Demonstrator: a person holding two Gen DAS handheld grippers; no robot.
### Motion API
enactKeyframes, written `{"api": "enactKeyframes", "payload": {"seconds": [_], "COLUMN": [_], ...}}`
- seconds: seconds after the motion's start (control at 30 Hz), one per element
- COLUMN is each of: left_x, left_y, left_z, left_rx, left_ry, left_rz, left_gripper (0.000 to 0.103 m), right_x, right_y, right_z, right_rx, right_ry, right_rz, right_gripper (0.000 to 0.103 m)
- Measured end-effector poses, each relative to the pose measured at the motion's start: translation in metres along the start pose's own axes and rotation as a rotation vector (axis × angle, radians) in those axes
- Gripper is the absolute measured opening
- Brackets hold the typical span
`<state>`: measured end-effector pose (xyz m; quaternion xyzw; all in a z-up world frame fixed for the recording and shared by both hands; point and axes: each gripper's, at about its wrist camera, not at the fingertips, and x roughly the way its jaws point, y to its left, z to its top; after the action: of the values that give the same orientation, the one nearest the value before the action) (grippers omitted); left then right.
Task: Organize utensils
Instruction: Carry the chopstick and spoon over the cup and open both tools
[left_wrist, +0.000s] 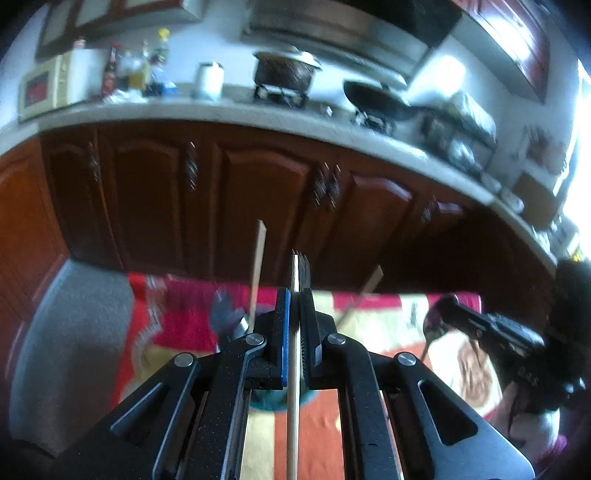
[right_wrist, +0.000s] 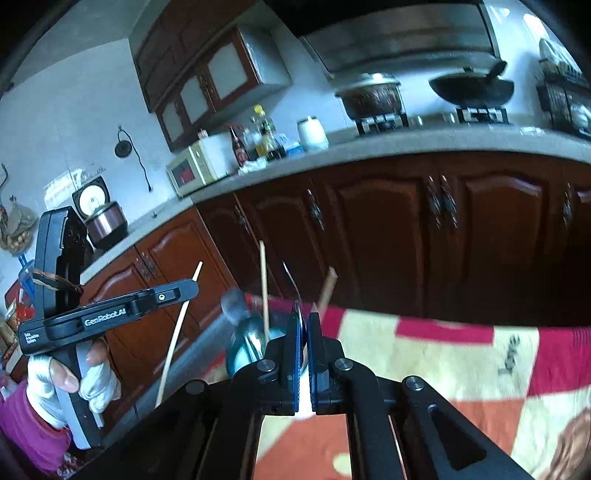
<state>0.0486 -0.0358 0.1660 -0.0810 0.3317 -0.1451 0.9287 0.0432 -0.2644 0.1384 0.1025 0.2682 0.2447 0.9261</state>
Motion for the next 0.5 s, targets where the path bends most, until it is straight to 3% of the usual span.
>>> {"api": "enactKeyframes", "payload": {"seconds": [0.17, 0.33, 0.5], "left_x": [0.015, 0.048, 0.076], "left_y": [0.014, 0.025, 0.033], "left_z": [0.021, 0.025, 0.019], "left_rx": [-0.026, -0.059, -0.058], "left_ry": [-0.121, -0.141, -0.136], "left_rz": [0.057, 0.054, 0.026], "left_gripper": [0.004, 0.004, 0.004], "right_x": [0.019, 0.042, 0.065], "right_y": [0.017, 0.03, 0.031], "right_z": [0.021, 0.03, 0.027], "right_rx": [-0.031, -0.101, -0.158], "right_ry": [-0.057, -0.098, -0.079], "right_rz": [-0.053, -0.117, -0.147], "right_gripper": [0.003, 0.003, 0.003]}}
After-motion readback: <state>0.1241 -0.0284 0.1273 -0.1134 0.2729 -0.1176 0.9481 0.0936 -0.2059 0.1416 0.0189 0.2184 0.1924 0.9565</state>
